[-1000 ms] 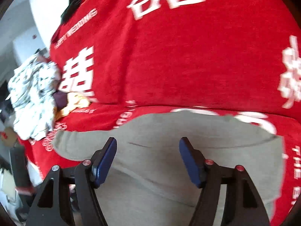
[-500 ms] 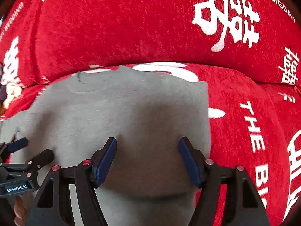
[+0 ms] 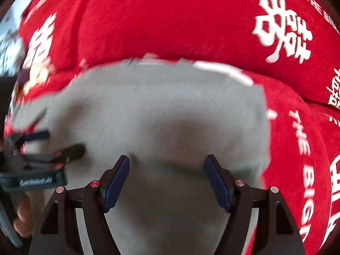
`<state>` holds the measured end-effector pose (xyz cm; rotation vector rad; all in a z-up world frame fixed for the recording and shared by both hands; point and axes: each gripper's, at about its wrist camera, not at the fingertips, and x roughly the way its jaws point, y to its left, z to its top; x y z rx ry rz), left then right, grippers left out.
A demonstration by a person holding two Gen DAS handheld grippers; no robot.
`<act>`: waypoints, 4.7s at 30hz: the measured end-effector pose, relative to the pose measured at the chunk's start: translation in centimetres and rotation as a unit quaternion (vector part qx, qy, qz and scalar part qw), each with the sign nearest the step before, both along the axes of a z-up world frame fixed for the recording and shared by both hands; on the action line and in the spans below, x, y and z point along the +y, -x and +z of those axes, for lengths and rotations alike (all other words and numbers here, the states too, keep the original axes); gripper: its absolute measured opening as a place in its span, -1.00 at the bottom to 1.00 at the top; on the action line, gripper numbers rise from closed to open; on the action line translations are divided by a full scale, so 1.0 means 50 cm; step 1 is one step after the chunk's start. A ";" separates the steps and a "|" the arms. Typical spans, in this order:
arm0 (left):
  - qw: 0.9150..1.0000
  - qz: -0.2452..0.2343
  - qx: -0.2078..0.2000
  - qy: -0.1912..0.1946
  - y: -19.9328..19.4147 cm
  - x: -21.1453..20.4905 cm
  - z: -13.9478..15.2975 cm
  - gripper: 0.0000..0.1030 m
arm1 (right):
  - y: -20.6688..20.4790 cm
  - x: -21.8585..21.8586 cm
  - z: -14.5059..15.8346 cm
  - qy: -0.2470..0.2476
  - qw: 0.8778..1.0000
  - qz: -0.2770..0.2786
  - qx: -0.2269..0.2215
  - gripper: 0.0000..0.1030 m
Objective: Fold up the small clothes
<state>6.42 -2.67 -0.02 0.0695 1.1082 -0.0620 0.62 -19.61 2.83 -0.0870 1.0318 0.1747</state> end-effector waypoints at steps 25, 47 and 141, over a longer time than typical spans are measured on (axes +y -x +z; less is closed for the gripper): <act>0.999 -0.016 -0.045 0.011 0.331 0.102 -0.004 1.00 | 0.450 -0.053 -0.002 -0.006 0.999 0.016 -0.048 -0.55; 0.999 0.004 -0.030 0.016 0.362 0.125 -0.009 1.00 | 0.416 0.034 0.042 -0.002 0.992 0.104 -0.069 0.41; 0.995 0.030 -0.100 0.002 -0.145 -0.175 0.223 -0.85 | -0.041 -0.146 0.081 -0.062 0.995 -0.058 -0.054 0.42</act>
